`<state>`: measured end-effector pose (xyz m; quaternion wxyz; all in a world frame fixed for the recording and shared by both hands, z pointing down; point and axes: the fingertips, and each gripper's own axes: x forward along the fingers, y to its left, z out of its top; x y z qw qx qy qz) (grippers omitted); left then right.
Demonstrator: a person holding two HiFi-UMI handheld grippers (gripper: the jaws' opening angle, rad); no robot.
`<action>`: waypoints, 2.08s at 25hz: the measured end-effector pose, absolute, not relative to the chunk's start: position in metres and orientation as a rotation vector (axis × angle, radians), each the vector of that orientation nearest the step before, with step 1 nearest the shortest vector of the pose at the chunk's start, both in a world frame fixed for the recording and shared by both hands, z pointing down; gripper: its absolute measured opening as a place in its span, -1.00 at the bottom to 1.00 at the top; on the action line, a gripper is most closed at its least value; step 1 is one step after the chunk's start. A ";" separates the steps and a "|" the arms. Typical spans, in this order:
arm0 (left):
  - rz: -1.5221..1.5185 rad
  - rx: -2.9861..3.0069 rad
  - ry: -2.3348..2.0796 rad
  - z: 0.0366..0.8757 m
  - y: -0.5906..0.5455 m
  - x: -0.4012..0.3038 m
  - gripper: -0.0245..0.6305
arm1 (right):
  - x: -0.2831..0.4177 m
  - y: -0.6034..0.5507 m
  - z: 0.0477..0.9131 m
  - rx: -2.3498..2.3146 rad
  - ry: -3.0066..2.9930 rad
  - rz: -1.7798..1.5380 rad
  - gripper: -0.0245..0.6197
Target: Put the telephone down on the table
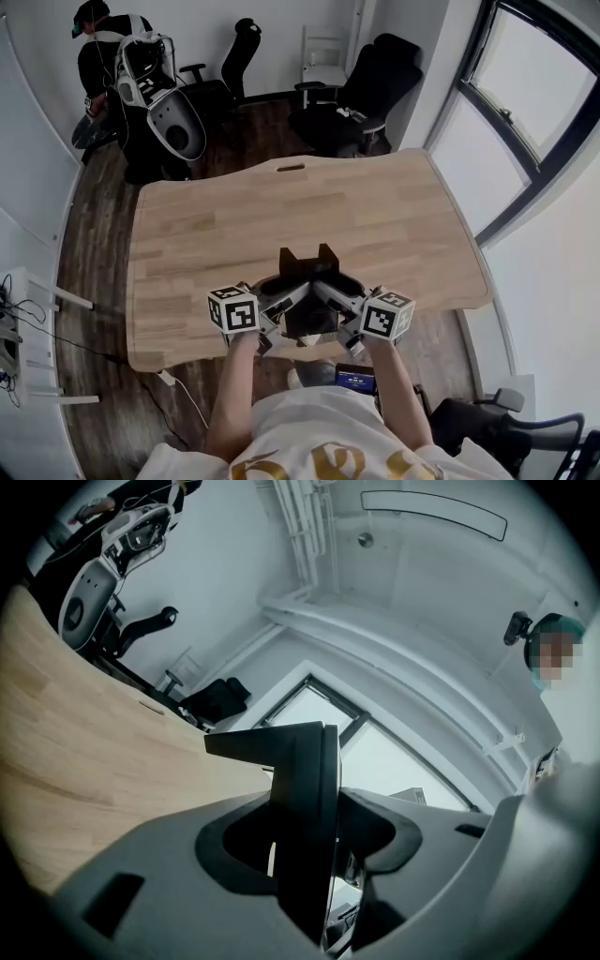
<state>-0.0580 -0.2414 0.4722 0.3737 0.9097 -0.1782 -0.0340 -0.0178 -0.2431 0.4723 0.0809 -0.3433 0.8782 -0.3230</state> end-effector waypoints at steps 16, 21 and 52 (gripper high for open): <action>-0.095 2.297 -0.473 0.490 -0.280 -0.067 -0.33 | -0.027 -0.283 0.489 -1.013 2.634 -1.023 -0.17; -0.094 2.277 -0.476 0.497 -0.290 -0.068 -0.33 | -0.028 -0.293 0.496 -1.011 2.634 -1.052 -0.17; -0.012 2.053 -0.480 0.618 -0.367 -0.063 -0.33 | -0.023 -0.372 0.619 -1.011 2.554 -1.444 -0.17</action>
